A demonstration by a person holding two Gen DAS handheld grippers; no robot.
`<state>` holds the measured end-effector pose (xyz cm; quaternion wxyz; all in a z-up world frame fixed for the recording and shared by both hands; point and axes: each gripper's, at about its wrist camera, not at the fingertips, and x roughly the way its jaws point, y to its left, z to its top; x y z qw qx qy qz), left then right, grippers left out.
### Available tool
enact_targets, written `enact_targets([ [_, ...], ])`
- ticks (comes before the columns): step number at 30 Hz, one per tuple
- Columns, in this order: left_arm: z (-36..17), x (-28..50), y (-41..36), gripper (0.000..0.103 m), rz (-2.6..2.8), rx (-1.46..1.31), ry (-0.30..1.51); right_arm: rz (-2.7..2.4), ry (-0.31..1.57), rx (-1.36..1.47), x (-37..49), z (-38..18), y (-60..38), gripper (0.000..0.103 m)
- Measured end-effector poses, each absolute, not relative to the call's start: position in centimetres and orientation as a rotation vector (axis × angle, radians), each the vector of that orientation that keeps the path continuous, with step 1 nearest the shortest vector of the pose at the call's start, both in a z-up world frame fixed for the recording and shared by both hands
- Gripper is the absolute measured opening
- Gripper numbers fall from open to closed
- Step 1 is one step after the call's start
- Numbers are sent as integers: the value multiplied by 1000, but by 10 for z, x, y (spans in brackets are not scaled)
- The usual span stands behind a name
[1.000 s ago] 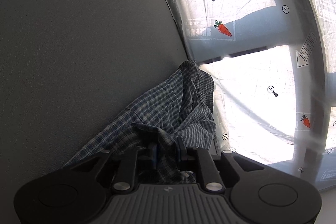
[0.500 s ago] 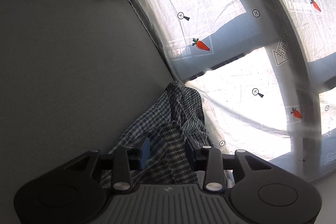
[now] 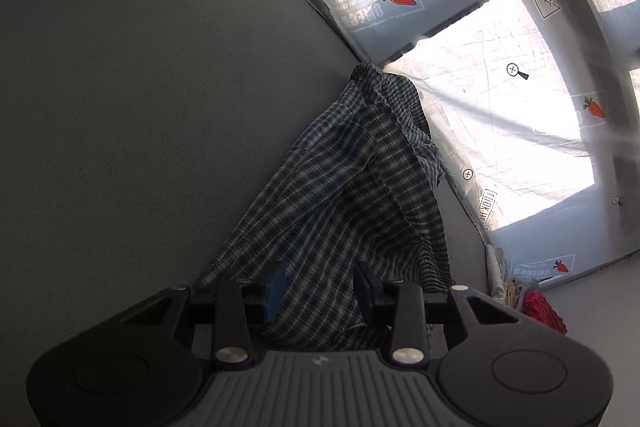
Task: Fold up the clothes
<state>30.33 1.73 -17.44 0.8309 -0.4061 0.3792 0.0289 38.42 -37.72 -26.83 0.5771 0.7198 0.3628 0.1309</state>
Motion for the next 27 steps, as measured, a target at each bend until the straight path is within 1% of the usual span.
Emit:
enact_targets([
  [4,-175,323,5,39,13,-742,884,265,883,1711,363,-281,-367,52],
  [10,-184,349,0,39,-58,-680,947,232,976,1643,356,-293,-343,55],
  [14,-189,359,1,39,-107,-638,974,214,974,1638,362,-298,-331,55],
  [18,-189,372,5,40,-146,-608,961,237,960,1617,374,-300,-316,55],
  [20,-190,379,8,40,-157,-596,953,266,961,1601,382,-302,-308,49],
  [21,-190,383,9,40,-157,-593,955,285,962,1599,387,-303,-303,39],
  [22,-189,385,11,40,-155,-593,957,300,961,1599,392,-303,-300,26],
  [24,-188,390,14,40,-151,-597,958,329,952,1598,403,-300,-294,17],
  [26,-188,393,17,41,-145,-609,948,349,936,1566,417,-294,-288,10],
  [27,-189,395,18,41,-140,-614,945,356,933,1539,425,-290,-285,3],
])
